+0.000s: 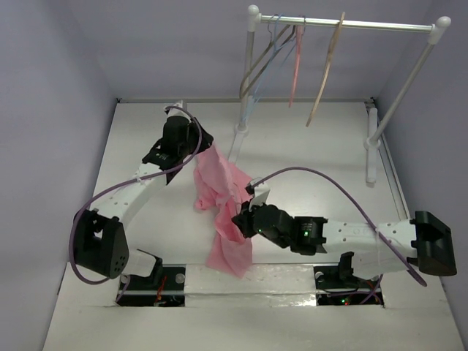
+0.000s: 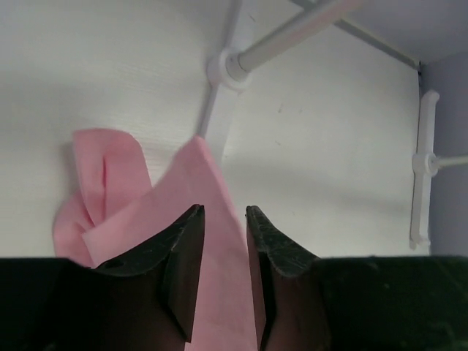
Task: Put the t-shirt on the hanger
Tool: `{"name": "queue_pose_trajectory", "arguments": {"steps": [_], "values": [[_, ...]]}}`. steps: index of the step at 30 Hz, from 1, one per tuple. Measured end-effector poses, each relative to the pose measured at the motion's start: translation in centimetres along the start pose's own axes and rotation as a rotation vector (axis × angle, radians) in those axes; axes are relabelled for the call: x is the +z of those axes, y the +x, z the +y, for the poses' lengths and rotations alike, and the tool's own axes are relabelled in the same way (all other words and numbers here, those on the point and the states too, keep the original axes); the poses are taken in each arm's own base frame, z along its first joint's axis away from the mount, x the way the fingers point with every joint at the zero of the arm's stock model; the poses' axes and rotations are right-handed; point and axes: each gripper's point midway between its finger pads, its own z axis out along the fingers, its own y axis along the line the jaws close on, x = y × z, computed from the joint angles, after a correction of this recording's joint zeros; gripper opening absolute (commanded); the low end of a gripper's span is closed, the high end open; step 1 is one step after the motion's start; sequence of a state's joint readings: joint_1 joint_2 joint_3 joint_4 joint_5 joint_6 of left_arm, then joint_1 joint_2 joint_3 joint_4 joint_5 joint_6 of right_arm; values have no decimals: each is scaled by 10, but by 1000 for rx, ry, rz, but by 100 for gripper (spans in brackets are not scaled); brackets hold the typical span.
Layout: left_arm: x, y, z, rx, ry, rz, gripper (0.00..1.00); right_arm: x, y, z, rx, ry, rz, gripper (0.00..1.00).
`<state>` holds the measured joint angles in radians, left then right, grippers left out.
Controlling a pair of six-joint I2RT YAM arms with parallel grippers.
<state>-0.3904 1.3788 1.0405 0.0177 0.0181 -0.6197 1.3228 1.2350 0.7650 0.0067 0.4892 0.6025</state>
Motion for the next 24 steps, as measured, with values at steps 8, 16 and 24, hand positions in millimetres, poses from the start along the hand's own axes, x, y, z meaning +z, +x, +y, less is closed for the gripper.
{"name": "queue_pose_trajectory", "arguments": {"steps": [8,16,24], "values": [[8,-14,17,-25,-19,-76,34,-15,16,-3,-7,-24,36,0],[12,-13,17,-27,-17,-78,49,-21,22,-12,-4,-17,44,0],[19,1,21,-54,-13,-41,57,-21,22,-11,-3,-19,43,0]]}}
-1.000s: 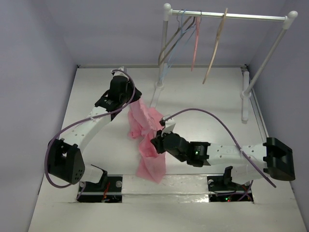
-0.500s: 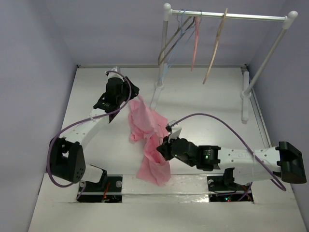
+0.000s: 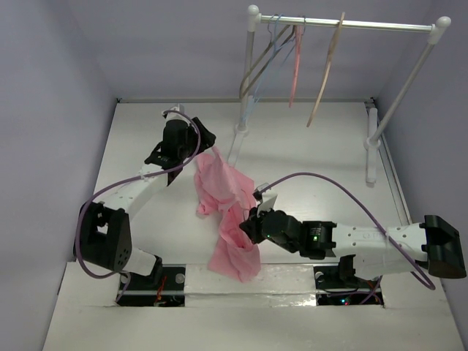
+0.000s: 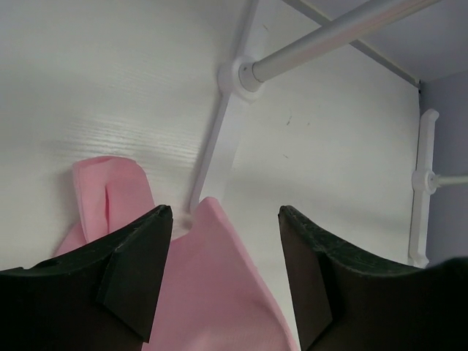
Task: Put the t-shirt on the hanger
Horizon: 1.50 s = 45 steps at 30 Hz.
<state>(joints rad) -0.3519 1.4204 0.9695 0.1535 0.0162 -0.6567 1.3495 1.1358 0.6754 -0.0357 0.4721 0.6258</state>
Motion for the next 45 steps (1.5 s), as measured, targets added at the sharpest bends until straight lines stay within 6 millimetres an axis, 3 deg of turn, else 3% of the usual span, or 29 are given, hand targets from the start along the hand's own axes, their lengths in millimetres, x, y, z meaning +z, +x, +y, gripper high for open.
{"name": "queue_pose_trajectory", "arguments": {"steps": [7,10,14,17,20,22,24,26,31,35,38,39,45], "values": [[13,33,14,-42,-4,87,52,1,0,1,1,-4,-3,0],[15,40,13,-64,5,105,45,3,1,1,0,-2,0,0],[16,40,8,-86,27,104,19,6,6,1,-6,2,12,0],[17,36,2,-101,47,88,8,7,7,1,-7,0,15,0],[17,34,-2,-118,66,79,5,7,6,3,-4,-5,11,0],[17,36,-2,-128,75,82,11,7,5,3,-3,-6,11,0],[18,39,-1,-132,77,88,40,7,5,3,-1,-8,7,0],[19,42,0,-137,73,99,53,7,5,3,0,-9,7,0],[22,51,8,-135,48,128,53,6,3,4,3,-13,1,0],[22,54,9,-133,43,135,38,6,3,4,3,-13,1,0],[22,54,7,-137,48,133,6,6,3,4,3,-14,1,0],[22,54,6,-139,51,132,1,6,3,4,4,-14,1,0],[23,52,6,-134,51,123,0,6,3,4,7,-15,1,0]]}}
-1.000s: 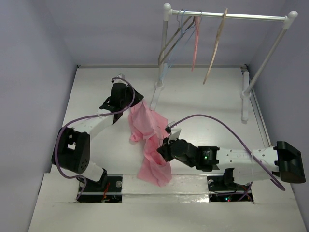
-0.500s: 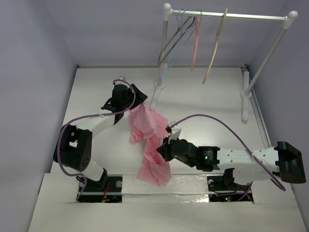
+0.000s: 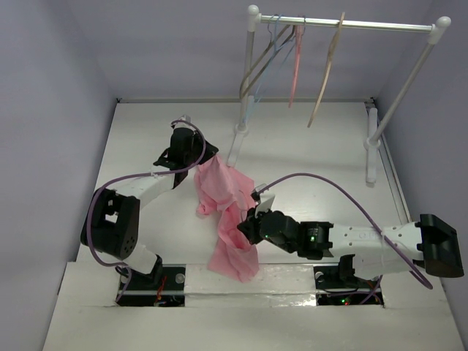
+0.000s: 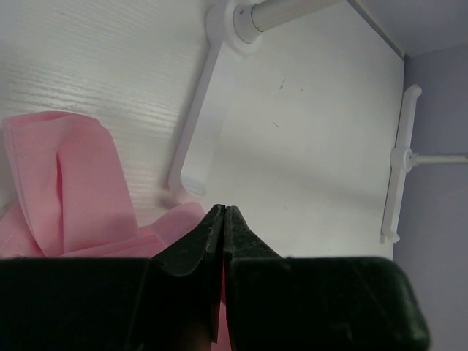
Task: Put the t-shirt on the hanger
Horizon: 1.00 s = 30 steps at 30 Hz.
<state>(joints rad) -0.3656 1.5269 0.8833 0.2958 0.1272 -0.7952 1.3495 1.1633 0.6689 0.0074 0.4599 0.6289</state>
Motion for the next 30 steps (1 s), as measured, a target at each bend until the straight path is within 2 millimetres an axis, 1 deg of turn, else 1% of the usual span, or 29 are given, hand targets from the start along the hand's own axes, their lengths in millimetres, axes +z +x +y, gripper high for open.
{"name": "queue_pose_trajectory", "arguments": {"steps": [3,5,7,9,13,15,17,18,20,21,22,23,24,27,29,30], "values": [[-1,-2,2,11,-10,-9,0,-1,3,-3,-2,3,4,0],[-3,-7,5,19,-22,-16,0,-2,5,-5,-5,6,9,0],[-4,-19,5,21,-35,-27,0,-2,7,-6,-12,10,20,0],[-6,-40,5,23,-49,-56,0,-3,11,-8,-20,14,39,0],[-16,-99,-9,54,-63,-160,0,-6,19,-10,-32,13,76,0],[-24,-124,-15,74,-66,-209,0,-8,21,-10,-30,7,89,0],[-32,-136,-18,88,-67,-235,0,-13,19,-8,-23,-8,90,0],[-36,-137,-17,93,-71,-239,0,-15,18,-7,-21,-14,91,0],[-45,-133,-17,103,-64,-233,0,-19,16,-8,-19,-17,89,0],[-49,-127,-18,107,-56,-225,1,-21,15,-8,-20,-16,90,0],[-53,-118,-16,110,-47,-213,7,-24,15,-9,-23,-12,95,0],[-58,-105,-14,113,-38,-194,14,-26,14,-10,-25,-10,99,0],[-62,-91,-11,117,-29,-173,27,-30,13,-11,-25,-13,101,0],[-77,-46,-4,118,32,-120,39,-43,5,-10,-19,-48,103,0],[-88,-13,3,119,67,-81,42,-53,-9,-11,6,-85,83,0],[-93,1,5,120,88,-65,45,-58,-17,-13,21,-102,67,0]]}}
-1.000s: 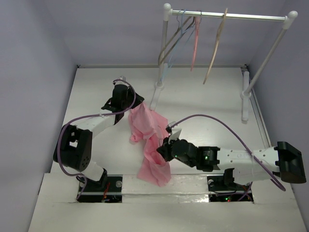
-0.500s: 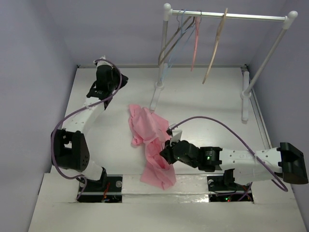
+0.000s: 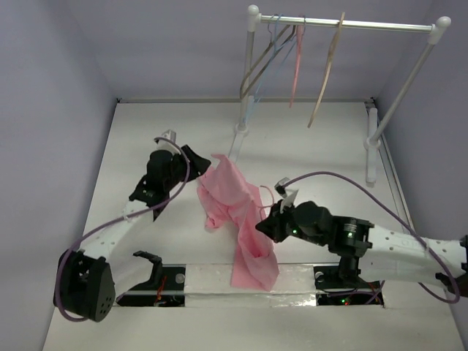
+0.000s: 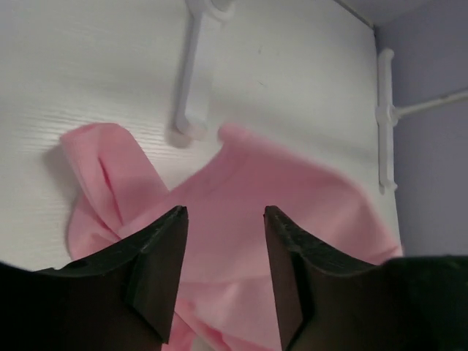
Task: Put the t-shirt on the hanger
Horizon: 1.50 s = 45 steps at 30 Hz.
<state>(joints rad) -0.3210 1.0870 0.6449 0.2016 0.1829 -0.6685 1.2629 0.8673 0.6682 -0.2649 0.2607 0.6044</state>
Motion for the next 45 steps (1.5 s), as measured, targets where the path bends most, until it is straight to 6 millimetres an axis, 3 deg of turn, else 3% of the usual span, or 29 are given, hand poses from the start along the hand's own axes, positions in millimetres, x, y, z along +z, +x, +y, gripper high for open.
{"name": "queue_pose_trajectory", "arguments": {"steps": [5,11,22,31,38,41,42,45], "values": [[-20,31,-19,28,116,1,53,-30,-32,-6,34,-85,-78,0],[-36,3,-49,58,218,-136,60,-47,-21,4,-11,-160,0,0],[-11,-12,-59,1,196,-142,69,-67,-16,9,-32,-203,39,0],[-1,4,-68,-158,237,-45,73,-65,-13,10,-32,-210,56,0],[3,14,-72,-249,245,17,68,-59,-8,12,-33,-222,72,0],[5,13,-76,-267,248,21,55,-57,-7,12,-33,-228,75,0],[6,13,-76,-272,250,20,42,-57,-6,12,-33,-227,77,0],[7,12,-76,-282,249,21,25,-57,-7,13,-33,-231,71,0]]}}
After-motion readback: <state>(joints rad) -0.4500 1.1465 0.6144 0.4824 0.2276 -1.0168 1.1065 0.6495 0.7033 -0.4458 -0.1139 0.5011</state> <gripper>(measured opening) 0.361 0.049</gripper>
